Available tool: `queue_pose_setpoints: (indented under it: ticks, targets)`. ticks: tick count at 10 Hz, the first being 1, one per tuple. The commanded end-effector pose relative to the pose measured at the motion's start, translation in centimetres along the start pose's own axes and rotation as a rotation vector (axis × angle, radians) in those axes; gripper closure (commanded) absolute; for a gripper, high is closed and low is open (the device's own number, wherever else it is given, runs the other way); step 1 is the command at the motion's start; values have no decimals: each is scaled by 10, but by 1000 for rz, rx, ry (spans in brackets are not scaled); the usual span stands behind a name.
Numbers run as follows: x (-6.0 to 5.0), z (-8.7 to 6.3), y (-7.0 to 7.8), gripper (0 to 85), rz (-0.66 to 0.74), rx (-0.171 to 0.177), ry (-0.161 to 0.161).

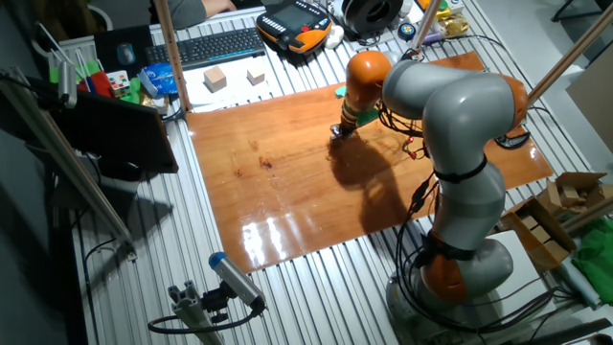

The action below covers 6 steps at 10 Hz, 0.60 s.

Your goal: Approach and touch the side of the small block

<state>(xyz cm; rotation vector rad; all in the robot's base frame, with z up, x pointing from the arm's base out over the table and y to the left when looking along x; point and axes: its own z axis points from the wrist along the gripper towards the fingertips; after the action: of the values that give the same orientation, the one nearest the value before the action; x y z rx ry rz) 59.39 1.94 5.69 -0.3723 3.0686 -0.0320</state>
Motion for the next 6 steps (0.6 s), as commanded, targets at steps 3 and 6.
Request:
queue_pose_setpoints:
  ticks: [3,6]
  targets:
    - [-1,-27,-1,843,-8,-37,57]
    - [6,-67,0,843,-8,-72,110]
